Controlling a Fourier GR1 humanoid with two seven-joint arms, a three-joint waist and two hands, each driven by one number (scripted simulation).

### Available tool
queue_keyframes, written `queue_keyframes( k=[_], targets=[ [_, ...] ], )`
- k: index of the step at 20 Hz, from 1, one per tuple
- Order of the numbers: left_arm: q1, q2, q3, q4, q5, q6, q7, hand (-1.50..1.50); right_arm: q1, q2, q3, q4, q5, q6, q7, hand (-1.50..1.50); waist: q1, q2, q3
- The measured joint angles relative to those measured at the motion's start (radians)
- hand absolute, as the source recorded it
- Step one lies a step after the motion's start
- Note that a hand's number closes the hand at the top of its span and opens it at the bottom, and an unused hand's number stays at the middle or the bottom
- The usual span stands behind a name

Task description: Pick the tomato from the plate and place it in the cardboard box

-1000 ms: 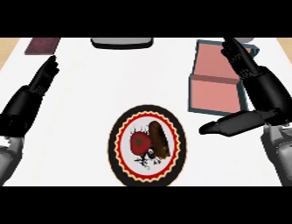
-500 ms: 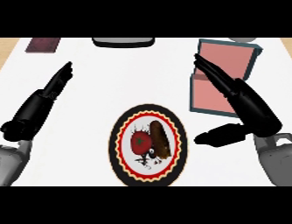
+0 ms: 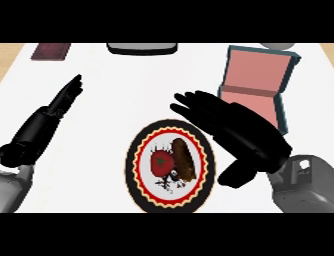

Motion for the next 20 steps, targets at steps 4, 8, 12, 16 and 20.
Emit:
queue_keyframes(
  k=[4,8,12,16,20],
  targets=[
    [0.002,-0.008,0.008,0.015,-0.011,-0.007,-0.016,0.0,-0.068,0.076,0.114,-0.012,0.062,0.113,0.164,-1.5,0.0,0.001,0.0],
    [-0.01,-0.01,0.028,0.029,-0.012,-0.026,-0.014,0.0,-0.118,0.16,0.178,-0.024,0.098,0.233,0.329,-1.5,-0.003,0.002,0.0],
    [-0.011,-0.022,0.043,0.027,-0.015,-0.043,-0.006,0.0,-0.113,0.248,0.227,-0.034,0.127,0.325,0.476,-1.5,-0.005,0.002,0.001],
    [-0.011,-0.055,0.047,0.024,-0.048,-0.038,0.001,0.0,-0.073,0.333,0.268,-0.034,0.169,0.372,0.568,-1.5,-0.006,0.003,0.001],
    [-0.012,-0.064,0.07,0.022,-0.066,-0.063,0.006,0.0,-0.057,0.392,0.275,0.036,0.206,0.377,0.58,-1.5,-0.004,0.005,0.002]
  ],
)
